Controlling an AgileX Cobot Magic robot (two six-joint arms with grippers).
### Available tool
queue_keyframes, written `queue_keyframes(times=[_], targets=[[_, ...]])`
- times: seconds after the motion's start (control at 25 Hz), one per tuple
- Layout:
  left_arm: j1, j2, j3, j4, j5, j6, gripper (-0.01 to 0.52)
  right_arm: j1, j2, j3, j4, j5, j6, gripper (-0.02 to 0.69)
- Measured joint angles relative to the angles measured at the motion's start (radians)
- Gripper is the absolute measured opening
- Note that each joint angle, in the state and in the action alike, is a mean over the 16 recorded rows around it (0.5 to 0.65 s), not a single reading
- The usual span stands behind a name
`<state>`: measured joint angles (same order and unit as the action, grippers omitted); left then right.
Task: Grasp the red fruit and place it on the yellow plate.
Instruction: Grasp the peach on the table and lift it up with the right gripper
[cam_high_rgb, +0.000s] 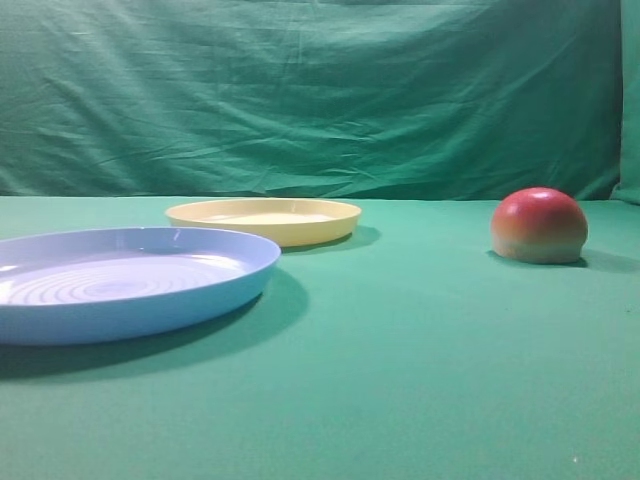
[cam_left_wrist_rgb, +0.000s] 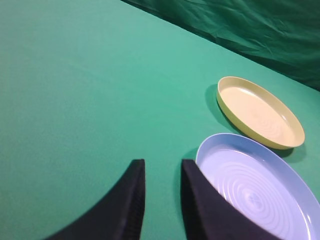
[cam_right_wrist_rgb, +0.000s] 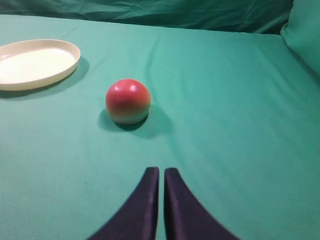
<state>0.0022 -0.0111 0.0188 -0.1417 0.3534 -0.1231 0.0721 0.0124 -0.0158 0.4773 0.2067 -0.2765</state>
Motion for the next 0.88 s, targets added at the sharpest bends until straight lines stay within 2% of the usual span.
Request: queue_keyframes(times=[0.16,0.32,0.6,0.88], targets=[[0.000,0.000,0.000,0.000,0.000,0.000,0.157,0.000,0.074,-0.073,0.057,-0.008,-0.046,0.000],[0.000,0.000,0.000,0.000,0.000,0.000,0.157,0.000,0.208,-0.180,0.070,0.058,-0.112,0.000],[0.000,0.000,0.000,0.000,0.000,0.000,0.157,0.000,0.572,-0.406,0.068,0.207,-0.223,0.000],[0.000,0.000,0.000,0.000,0.000,0.000,0.157,0.004,0.942,-0.603,0.062,0.310,-0.264,0.000]])
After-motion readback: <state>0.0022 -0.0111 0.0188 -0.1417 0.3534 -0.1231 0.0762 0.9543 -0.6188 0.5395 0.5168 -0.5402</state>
